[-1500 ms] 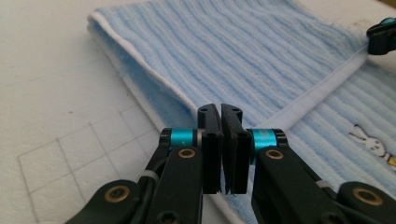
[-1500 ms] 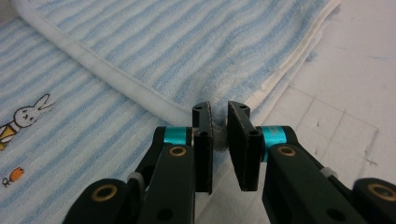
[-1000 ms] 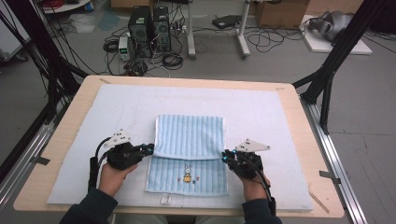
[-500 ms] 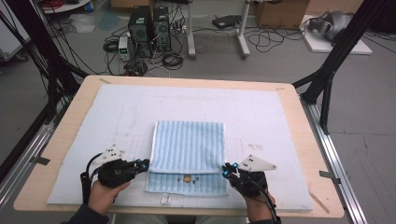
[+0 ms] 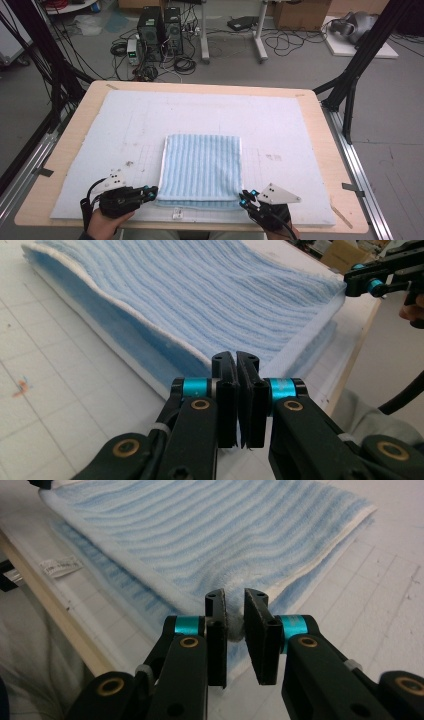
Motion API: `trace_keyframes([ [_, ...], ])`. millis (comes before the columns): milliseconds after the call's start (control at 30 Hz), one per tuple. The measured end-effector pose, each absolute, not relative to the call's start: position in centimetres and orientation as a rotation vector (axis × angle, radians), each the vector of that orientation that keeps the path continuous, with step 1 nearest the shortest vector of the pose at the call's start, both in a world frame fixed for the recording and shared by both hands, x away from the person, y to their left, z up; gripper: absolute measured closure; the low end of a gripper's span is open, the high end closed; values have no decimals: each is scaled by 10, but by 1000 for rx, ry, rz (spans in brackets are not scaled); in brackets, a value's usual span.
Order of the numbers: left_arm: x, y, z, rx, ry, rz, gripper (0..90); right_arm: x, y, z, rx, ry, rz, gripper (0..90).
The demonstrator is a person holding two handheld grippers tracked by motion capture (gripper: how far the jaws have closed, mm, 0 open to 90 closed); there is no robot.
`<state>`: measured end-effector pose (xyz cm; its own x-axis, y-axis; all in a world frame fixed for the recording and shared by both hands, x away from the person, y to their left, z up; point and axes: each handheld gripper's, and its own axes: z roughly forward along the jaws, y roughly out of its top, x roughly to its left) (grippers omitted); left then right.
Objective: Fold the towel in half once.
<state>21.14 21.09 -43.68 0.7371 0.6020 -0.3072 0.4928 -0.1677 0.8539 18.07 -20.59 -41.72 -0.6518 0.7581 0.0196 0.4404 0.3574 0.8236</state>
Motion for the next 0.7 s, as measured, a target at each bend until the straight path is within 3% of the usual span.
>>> trace_keyframes([
  [300,209,213,-446,1843,873,106,856,176,-202,-431,1071,2300,1154,767],
  [333,210,213,-445,1831,886,110,817,176,-202,-431,1072,2298,1150,743],
  [400,215,215,-443,1807,922,120,625,177,-203,-431,1080,2285,1143,642],
  [433,218,216,-441,1793,930,134,578,177,-204,-430,1087,2275,1149,624],
  [533,227,219,-435,1780,933,172,505,180,-206,-427,1096,2240,1156,563],
  [700,248,218,-425,1770,916,210,468,195,-210,-421,1113,2193,1173,500],
])
